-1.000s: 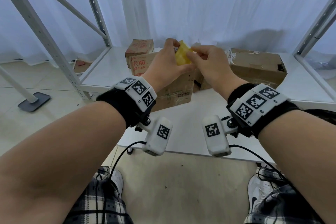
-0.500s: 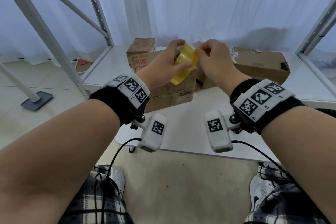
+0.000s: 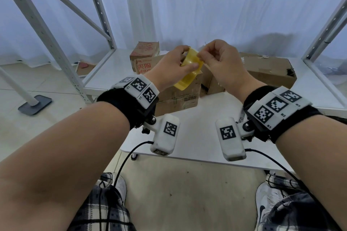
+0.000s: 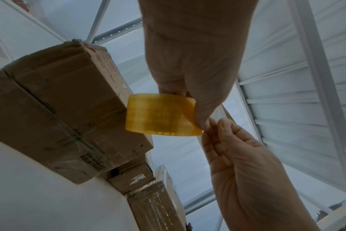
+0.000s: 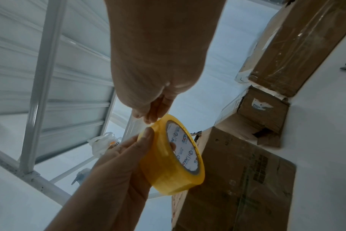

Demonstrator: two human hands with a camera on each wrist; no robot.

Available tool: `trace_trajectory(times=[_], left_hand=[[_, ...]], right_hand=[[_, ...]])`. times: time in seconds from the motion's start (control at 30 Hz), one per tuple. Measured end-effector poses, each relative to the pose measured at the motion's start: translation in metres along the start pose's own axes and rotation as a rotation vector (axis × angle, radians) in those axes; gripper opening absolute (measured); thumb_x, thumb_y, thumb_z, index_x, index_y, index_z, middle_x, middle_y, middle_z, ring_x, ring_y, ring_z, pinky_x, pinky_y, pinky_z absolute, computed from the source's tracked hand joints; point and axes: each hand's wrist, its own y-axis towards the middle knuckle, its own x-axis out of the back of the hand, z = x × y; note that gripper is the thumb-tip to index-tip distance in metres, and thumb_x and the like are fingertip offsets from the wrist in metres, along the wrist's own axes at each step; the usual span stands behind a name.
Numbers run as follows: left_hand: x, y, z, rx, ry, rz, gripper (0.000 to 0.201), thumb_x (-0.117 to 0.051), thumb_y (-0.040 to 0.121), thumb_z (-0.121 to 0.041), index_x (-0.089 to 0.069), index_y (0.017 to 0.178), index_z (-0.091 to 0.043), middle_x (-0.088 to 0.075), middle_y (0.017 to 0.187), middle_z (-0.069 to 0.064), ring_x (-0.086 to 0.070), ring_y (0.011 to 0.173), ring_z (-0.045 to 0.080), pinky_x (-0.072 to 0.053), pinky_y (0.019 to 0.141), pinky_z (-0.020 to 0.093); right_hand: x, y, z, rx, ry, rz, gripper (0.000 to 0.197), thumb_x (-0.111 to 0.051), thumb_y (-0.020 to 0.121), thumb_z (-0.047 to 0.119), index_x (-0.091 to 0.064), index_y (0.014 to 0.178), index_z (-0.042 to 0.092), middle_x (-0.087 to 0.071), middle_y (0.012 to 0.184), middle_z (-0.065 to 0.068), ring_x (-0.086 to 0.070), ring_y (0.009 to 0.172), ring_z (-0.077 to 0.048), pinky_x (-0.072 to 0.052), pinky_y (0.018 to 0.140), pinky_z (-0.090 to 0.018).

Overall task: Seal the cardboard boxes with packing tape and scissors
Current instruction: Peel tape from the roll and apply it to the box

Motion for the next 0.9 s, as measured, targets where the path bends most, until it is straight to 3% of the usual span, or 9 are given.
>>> trace_trajectory(times=[0.07,0.17,0.27,0.33,0.4,0.47,0.63,0.77,0.9], left_hand=[[0.002,-0.001,0.001,-0.002,-0.019,-0.011,0.059,-0.065,0.091,-0.024,-0.037,0.142,-0.011,-0.063,0.123,0.008,-0.063,0.105,0.018,-0.052,0.093,0.038],[0.004,-0.001,0.003,-0.018,-0.003,-0.019,0.059,-0.066,0.09,-0.025,-0.038,0.141,-0.011,-0.064,0.121,0.008,-0.063,0.105,0.019,-0.052,0.093,0.038],[0.006,-0.004,0.003,-0.021,0.014,-0.006,0.064,-0.068,0.089,-0.026,-0.037,0.143,-0.013,-0.063,0.124,0.01,-0.062,0.107,0.02,-0.052,0.094,0.038],[0.004,-0.01,0.003,-0.028,0.038,-0.004,0.064,-0.068,0.088,-0.026,-0.037,0.143,-0.014,-0.061,0.125,0.009,-0.061,0.108,0.019,-0.05,0.092,0.032],[-0.001,-0.02,0.003,-0.036,0.074,-0.011,0.063,-0.068,0.088,-0.029,-0.039,0.142,-0.016,-0.06,0.123,0.006,-0.061,0.107,0.017,-0.05,0.089,0.029],[-0.008,-0.032,0.006,-0.025,0.133,0.001,0.059,-0.065,0.089,-0.033,-0.04,0.141,-0.019,-0.059,0.123,0.0,-0.058,0.105,0.014,-0.049,0.082,0.025],[-0.029,-0.068,0.028,0.133,0.059,0.078,0.052,-0.059,0.093,-0.035,-0.042,0.14,-0.019,-0.058,0.124,0.002,-0.057,0.106,0.016,-0.05,0.089,0.032],[-0.029,-0.083,0.037,0.257,-0.147,0.095,0.039,-0.057,0.093,-0.026,-0.051,0.131,-0.02,-0.058,0.119,0.003,-0.056,0.106,0.019,-0.049,0.092,0.035],[-0.024,-0.086,0.041,0.251,-0.162,0.091,0.046,-0.064,0.091,-0.026,-0.047,0.133,-0.019,-0.06,0.116,0.003,-0.058,0.101,0.017,-0.048,0.08,0.028]], right_hand=[[-0.001,-0.001,0.004,-0.051,0.089,-0.029,0.013,-0.065,0.087,0.013,-0.059,0.077,0.019,-0.069,0.089,-0.018,-0.065,0.087,-0.034,-0.054,0.085,-0.044],[-0.001,-0.001,0.007,-0.071,0.134,-0.042,0.021,-0.077,0.08,0.019,-0.057,0.086,0.019,-0.065,0.083,-0.006,-0.061,0.075,-0.016,-0.053,0.076,-0.031],[-0.002,0.0,0.008,-0.083,0.096,-0.032,0.057,-0.078,0.078,0.016,-0.043,0.124,0.02,-0.063,0.082,-0.005,-0.059,0.07,-0.009,-0.052,0.072,-0.02],[0.0,0.003,0.006,-0.132,0.051,0.01,0.065,-0.077,0.079,0.016,-0.042,0.134,0.019,-0.061,0.082,-0.004,-0.06,0.074,-0.012,-0.055,0.08,-0.025],[0.002,0.001,0.004,-0.158,-0.003,0.095,0.032,-0.077,0.08,0.015,-0.064,0.109,0.016,-0.063,0.079,0.0,-0.062,0.077,-0.016,-0.056,0.086,-0.04],[0.001,-0.007,0.003,-0.165,-0.063,0.173,0.005,-0.075,0.081,0.014,-0.07,0.083,0.015,-0.066,0.076,0.001,-0.063,0.075,-0.015,-0.056,0.083,-0.04],[-0.01,-0.037,-0.006,-0.093,-0.333,0.299,0.007,-0.07,0.084,0.014,-0.074,0.083,0.009,-0.065,0.073,0.005,-0.059,0.071,-0.008,-0.049,0.071,-0.025],[-0.025,-0.053,-0.016,-0.052,-0.382,0.249,0.009,-0.067,0.085,0.012,-0.073,0.079,0.012,-0.063,0.073,0.003,-0.056,0.074,-0.01,-0.04,0.072,-0.022],[-0.033,-0.058,-0.022,-0.018,-0.416,0.218,0.009,-0.065,0.087,0.011,-0.072,0.081,0.012,-0.06,0.074,0.005,-0.054,0.074,-0.009,-0.042,0.074,-0.023]])
